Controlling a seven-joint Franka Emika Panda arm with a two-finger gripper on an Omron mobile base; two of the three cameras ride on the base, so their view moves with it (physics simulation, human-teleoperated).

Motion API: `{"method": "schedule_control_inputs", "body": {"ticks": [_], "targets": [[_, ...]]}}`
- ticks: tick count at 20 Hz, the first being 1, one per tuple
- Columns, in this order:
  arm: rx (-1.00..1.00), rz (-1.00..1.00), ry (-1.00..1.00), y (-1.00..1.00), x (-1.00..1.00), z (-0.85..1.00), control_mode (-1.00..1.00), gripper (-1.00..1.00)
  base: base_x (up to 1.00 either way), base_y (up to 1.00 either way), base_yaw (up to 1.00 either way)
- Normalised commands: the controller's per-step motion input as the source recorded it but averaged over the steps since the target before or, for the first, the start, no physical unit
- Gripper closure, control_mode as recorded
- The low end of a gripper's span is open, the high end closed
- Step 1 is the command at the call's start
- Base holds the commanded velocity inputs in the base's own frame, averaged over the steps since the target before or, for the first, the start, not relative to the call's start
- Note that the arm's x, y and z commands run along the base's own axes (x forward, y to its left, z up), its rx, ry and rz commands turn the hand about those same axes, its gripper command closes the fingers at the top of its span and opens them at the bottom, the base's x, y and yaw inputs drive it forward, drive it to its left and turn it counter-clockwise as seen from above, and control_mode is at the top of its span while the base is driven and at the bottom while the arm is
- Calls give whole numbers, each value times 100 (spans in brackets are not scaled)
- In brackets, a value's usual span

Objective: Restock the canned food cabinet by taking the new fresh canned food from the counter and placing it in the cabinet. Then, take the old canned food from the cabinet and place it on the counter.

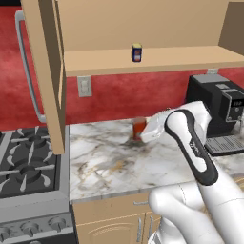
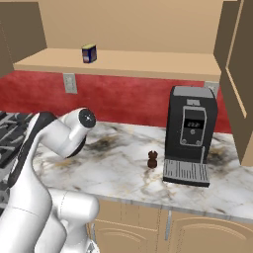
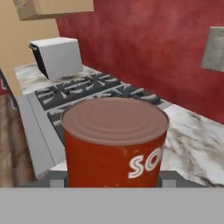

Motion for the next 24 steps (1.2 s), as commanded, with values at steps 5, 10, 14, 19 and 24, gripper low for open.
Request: {"method": "schedule_control_inputs", "body": {"ticks": [5,10,14,19,24], "targets": [[-7,0,7,24,26,-31,-100,100,0,0,0],[-12,0,6,7,29,-58,-100,100,0,0,0],[-12,4,4,8,19,-53,-100,100,0,0,0],[-4,4,1,18,26,-44,-100,100,0,0,0],[1,4,0,3,24,-50,-100,100,0,0,0]]}}
